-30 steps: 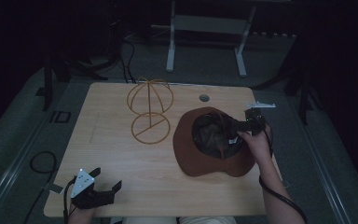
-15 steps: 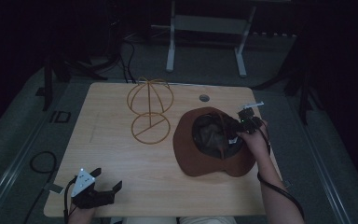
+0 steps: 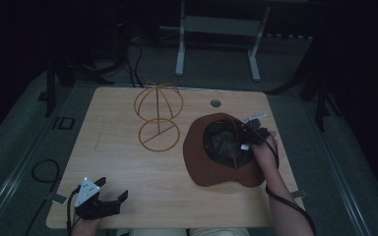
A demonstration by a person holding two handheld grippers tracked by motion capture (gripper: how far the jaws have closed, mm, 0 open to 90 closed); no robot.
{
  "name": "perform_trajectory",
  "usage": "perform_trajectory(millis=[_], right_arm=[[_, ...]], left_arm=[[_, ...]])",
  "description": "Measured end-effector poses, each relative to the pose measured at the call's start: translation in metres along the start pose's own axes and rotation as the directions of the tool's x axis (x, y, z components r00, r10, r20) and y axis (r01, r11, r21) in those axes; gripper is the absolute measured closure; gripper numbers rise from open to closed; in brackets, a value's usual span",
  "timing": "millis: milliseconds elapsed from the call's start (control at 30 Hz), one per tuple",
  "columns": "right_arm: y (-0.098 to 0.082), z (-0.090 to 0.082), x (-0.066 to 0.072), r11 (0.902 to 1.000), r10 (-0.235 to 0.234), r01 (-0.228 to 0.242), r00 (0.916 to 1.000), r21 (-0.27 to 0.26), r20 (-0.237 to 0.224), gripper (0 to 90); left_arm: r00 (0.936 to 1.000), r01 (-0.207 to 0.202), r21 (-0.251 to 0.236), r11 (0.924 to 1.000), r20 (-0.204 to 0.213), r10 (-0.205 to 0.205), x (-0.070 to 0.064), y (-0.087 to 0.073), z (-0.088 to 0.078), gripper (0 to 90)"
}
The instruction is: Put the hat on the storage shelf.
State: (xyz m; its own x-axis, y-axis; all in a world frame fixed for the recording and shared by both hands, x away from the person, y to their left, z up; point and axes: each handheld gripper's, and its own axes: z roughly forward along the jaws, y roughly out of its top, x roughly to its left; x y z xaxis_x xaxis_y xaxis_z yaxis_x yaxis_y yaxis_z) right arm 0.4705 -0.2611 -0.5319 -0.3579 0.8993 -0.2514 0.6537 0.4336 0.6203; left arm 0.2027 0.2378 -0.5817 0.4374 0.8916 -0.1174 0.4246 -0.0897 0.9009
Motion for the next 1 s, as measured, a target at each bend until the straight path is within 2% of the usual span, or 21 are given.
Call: perform_trajectory(millis=[133, 267, 333, 367, 400, 500, 633, 700, 867, 900, 1000], right_arm=[[0.001, -0.001, 0.001, 1.0, -0.003, 0.003, 0.9992, 0.005, 0.039, 82.1], [0.005, -0.013, -0.008, 0.9981, 0.056, -0.055, 0.9984, -0.025, 0.006, 85.6], [0.006, -0.023, -0.015, 0.9939, 0.094, -0.095, 0.9955, -0.057, -0.013, 85.9], [0.006, -0.023, -0.015, 0.9939, 0.094, -0.095, 0.9955, -0.057, -0.013, 85.9], [0.007, -0.033, -0.023, 0.9877, 0.13, -0.132, 0.9908, -0.083, -0.037, 86.0], [0.007, -0.045, -0.03, 0.9794, 0.16, -0.164, 0.9861, -0.118, -0.046, 86.0], [0.008, -0.067, -0.041, 0.9569, 0.218, -0.232, 0.9714, -0.175, -0.094, 85.9], [0.008, -0.079, -0.045, 0.9453, 0.236, -0.252, 0.9666, -0.207, -0.1, 86.0], [0.007, -0.105, -0.052, 0.9272, 0.248, -0.267, 0.9632, -0.263, -0.103, 86.0], [0.006, -0.109, -0.054, 0.9216, 0.258, -0.28, 0.9594, -0.269, -0.114, 86.0], [0.0, -0.116, -0.054, 0.9129, 0.268, -0.298, 0.9529, -0.279, -0.143, 85.9]], left_arm=[[1.0, 0.001, 0.006, 1.0, -0.003, -0.001, 0.0, 0.0, 0.0, 3.9], [1.0, 0.004, 0.015, 0.9999, -0.005, -0.004, 0.0, 0.0, 0.002, 3.9], [1.0, 0.009, 0.021, 0.9997, -0.004, -0.008, 0.001, 0.0, 0.003, 3.9], [0.9999, 0.015, 0.018, 0.9997, -0.006, -0.015, 0.001, 0.0, 0.003, 3.9], [0.9998, 0.016, 0.022, 0.9996, -0.01, -0.015, 0.001, 0.0, 0.003, 4.0], [0.9998, 0.011, 0.028, 0.9996, -0.018, -0.01, 0.001, 0.0, 0.003, 5.0], [0.9998, 0.02, 0.031, 0.9993, -0.009, -0.02, 0.001, 0.001, 0.005, 5.9], [0.9999, 0.014, 0.047, 0.9988, -0.01, -0.013, 0.0, 0.001, 0.007, 6.8], [1.0, 0.002, 0.049, 0.9988, 0.001, -0.002, 0.0, 0.005, 0.009, 8.2], [1.0, -0.005, 0.051, 0.9987, 0.005, 0.005, -0.002, 0.007, 0.009, 10.5], [0.9986, -0.048, 0.075, 0.996, 0.024, 0.047, -0.009, 0.012, 0.015, 12.4]])
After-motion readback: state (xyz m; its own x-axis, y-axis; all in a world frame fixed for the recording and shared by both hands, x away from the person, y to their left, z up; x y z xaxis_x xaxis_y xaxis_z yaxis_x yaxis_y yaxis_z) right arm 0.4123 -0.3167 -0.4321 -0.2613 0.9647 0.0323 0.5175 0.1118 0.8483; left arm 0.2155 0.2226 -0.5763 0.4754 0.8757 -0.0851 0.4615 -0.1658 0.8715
